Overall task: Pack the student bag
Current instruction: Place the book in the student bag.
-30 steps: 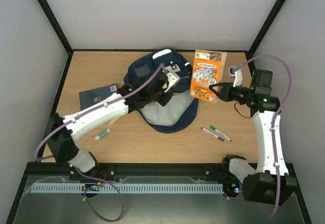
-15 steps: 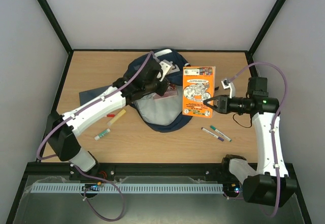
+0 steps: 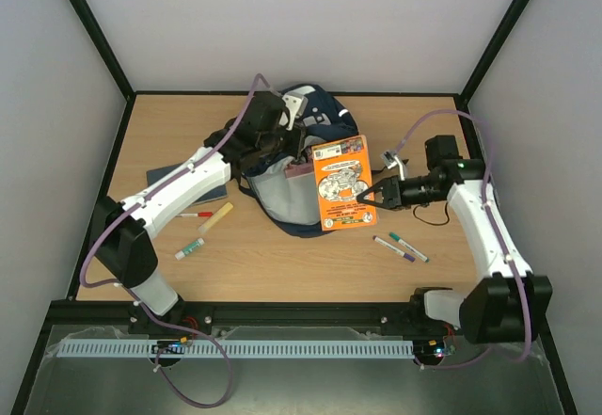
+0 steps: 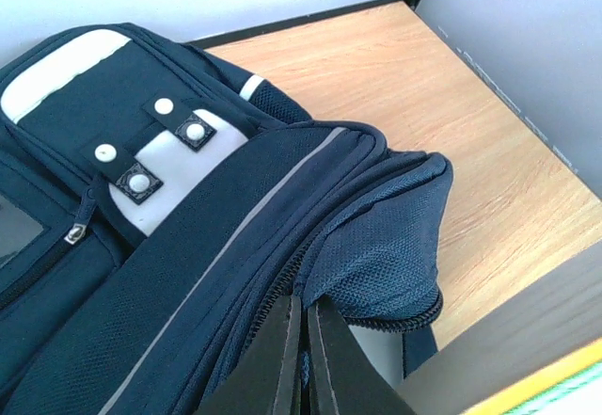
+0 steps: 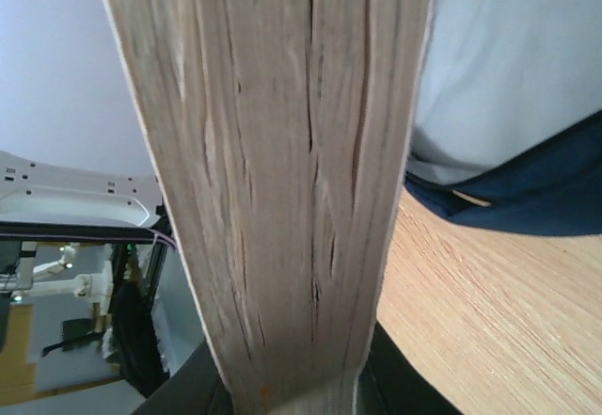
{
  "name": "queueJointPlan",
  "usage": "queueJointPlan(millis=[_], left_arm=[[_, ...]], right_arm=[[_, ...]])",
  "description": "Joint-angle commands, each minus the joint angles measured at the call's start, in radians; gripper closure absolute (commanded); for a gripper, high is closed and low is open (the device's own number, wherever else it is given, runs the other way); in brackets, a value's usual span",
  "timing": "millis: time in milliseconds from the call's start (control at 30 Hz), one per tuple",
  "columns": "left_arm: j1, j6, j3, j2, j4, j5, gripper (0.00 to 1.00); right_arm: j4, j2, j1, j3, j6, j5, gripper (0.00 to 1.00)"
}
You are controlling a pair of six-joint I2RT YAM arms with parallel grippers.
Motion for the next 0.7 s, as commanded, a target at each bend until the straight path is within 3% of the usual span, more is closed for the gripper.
queueJointPlan(millis=[0,467,667], left_arm=[[0.038,-0.061,0.058,0.015,0.111,0.020,0.98],[0.084,-0.101,-0.049,-0.072,0.189,0.197,0.98],[0.084,-0.101,-0.056,-0.072,0.186,0.261,0.98]], right_arm=[[-0.024,0.078,0.028,0.005,-0.007,-0.078,0.99],[0.080,0.347,0.193,0.018,0.044,-0.016,0.99],[0.373,0.413,0.210,-0.010,0.219,0.020,0.99]])
